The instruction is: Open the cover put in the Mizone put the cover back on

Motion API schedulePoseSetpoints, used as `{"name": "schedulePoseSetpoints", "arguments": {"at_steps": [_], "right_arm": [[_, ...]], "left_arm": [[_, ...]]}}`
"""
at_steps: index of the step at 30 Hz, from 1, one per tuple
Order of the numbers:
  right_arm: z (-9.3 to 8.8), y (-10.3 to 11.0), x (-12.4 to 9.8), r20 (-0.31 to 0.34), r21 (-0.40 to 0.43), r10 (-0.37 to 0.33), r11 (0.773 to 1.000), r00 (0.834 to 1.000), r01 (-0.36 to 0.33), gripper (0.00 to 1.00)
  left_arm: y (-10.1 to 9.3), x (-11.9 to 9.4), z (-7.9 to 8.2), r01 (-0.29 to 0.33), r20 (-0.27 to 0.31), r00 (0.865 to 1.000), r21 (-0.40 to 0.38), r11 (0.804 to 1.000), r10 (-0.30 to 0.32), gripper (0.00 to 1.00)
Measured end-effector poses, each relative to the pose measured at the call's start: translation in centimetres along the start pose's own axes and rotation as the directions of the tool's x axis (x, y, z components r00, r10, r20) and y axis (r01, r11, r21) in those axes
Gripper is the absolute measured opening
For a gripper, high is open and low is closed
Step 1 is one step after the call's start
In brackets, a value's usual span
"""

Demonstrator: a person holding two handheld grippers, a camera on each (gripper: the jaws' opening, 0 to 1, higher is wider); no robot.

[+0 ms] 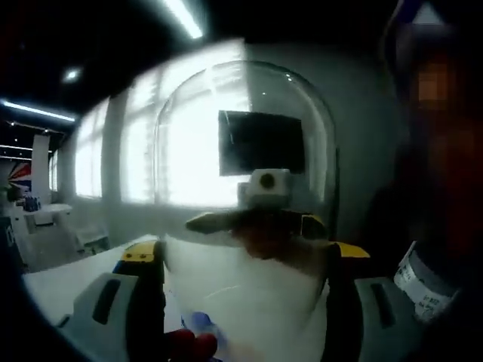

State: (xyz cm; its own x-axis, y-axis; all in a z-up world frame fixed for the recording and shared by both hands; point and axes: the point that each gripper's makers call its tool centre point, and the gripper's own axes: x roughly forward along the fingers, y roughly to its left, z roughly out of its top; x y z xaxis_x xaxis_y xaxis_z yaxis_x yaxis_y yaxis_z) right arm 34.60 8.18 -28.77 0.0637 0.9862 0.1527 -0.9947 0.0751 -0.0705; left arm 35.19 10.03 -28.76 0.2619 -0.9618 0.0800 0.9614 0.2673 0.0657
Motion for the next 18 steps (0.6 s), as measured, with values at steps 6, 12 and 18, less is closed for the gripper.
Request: {"name": "schedulePoseSetpoints", "arguments": {"at_steps": [6, 12, 18], "right_arm": [[-0.6, -1.6, 0.1, 0.021, -0.019, 0.006, 1.0, 1.0, -0.005, 0.9], [-2.1, -2.6, 0.2, 0.013, -0.017, 0.004, 1.0, 1.0, -0.004, 0.9], [-3.7, -3.2, 0.1, -0.002, -0.003, 0.006, 1.0, 1.0, -0.006, 0.9]], "left_arm": [[1.5, 0.1, -0.8, -0.004, 0.009, 1.0, 0.014, 1.0, 0.004, 0.74], [2.5, 0.2, -2.4, -0.007, -0.014, 1.0, 0.011, 1.0, 0.007, 0.74], [3.1, 0.3, -3.7, -0.009, -0.03, 1.0, 0.006, 1.0, 0.009, 0.74]]}}
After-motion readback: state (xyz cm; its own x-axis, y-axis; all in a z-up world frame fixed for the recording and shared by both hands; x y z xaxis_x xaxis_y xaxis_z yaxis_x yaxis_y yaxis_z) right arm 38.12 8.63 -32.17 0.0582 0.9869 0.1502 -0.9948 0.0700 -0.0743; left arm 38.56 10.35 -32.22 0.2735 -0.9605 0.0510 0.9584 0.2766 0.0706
